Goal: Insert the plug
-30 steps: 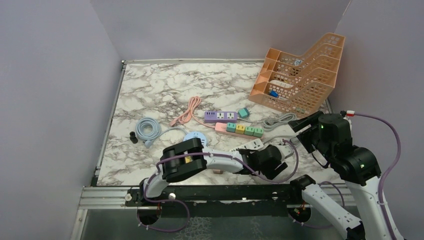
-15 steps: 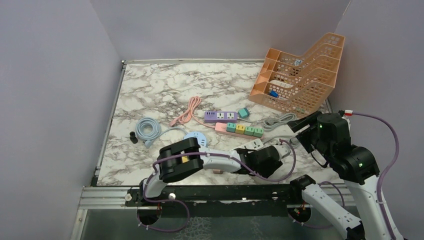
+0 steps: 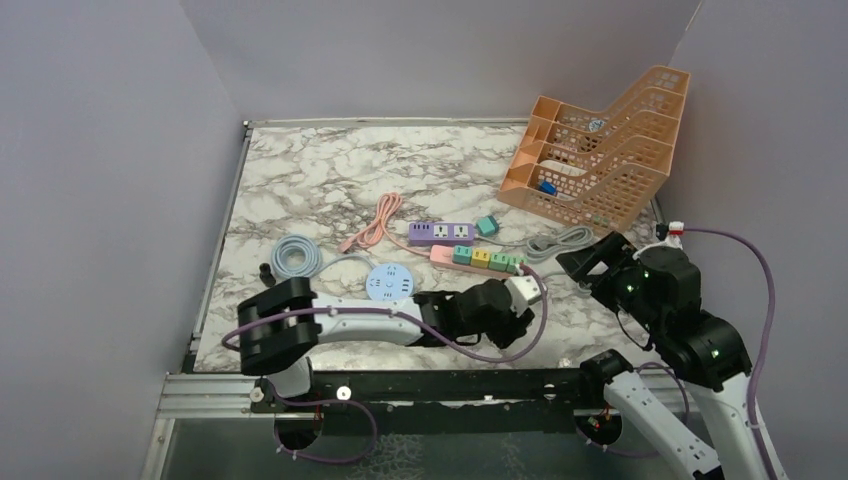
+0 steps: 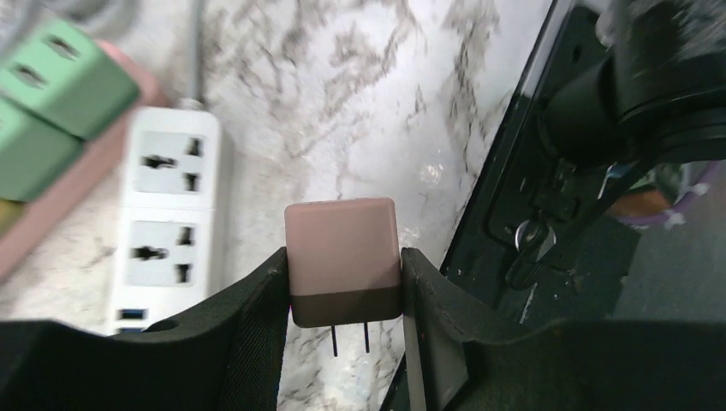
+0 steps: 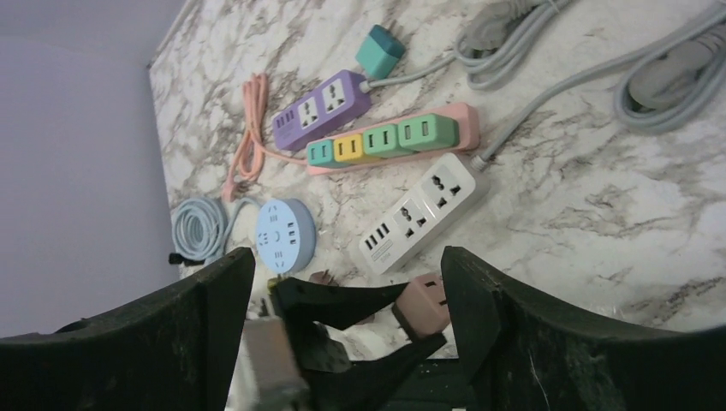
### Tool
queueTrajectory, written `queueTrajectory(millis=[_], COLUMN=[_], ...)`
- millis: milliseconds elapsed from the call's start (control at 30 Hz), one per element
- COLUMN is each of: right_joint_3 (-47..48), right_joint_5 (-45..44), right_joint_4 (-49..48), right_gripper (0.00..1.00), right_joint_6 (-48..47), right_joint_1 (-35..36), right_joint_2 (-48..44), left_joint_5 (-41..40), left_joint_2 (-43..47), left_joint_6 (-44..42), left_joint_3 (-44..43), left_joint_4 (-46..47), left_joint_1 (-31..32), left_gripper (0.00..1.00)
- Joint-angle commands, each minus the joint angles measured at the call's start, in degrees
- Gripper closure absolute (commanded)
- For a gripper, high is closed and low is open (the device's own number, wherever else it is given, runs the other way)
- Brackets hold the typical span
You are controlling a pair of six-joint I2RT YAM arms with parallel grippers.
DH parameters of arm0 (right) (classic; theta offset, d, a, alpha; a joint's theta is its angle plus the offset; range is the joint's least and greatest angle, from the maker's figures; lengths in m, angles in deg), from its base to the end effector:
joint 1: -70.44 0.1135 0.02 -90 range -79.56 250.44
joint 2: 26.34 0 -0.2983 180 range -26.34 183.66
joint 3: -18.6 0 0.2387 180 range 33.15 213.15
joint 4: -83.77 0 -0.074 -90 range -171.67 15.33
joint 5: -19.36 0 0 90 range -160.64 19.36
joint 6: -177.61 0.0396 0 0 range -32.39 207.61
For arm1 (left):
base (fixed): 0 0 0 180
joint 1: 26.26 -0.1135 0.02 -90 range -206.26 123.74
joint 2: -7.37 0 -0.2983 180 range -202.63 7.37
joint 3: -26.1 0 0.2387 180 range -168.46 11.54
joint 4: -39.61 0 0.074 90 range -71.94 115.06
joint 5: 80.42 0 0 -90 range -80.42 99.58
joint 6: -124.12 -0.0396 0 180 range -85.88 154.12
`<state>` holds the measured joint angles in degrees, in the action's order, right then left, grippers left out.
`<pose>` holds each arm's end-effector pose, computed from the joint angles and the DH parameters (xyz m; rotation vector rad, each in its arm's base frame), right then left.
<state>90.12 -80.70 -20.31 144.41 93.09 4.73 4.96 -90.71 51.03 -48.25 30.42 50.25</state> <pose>0.0379 0.0083 0.3567 0.7546 2.1107 0.5859 0.0907 -0.3646 0.2511 1.0850 1.9948 -0.8359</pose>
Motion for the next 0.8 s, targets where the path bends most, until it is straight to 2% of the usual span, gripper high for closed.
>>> queueTrajectory(millis=[0,167,367,567,767], right_joint_3=[-3.24,-6.11,-4.49,-3.70,-4.44], right_joint_5=[7.94,20.32,39.44,45.14,50.00], right_joint_4=[-9.22,-16.72,-19.78,-18.43,-23.13], right_gripper=[0.19,0.21,0.26,0.32,0.38], right_joint_6=[-7.66,-13.25,-22.34,-26.27,-25.22], right_joint_1=[-0.09,-0.07,-0.08,-0.13,-0.08], right_joint_2=[-5.32,-4.59,5.35,11.68,14.82], left_joint_5=[-1.44,-0.38,0.81,4.94,6.04], left_joint_2=[10.48,19.21,26.89,30.40,30.11], left_joint_6=[-2.12,-4.76,-11.50,-20.60,-25.24], left_joint_3=[7.27,12.59,13.70,13.56,12.29], left_joint_4=[10.08,13.83,15.17,15.07,12.30], left_joint_1=[-2.57,-5.27,-7.31,-8.08,-8.13], left_gripper=[0.75,0.75,0.76,0.77,0.78])
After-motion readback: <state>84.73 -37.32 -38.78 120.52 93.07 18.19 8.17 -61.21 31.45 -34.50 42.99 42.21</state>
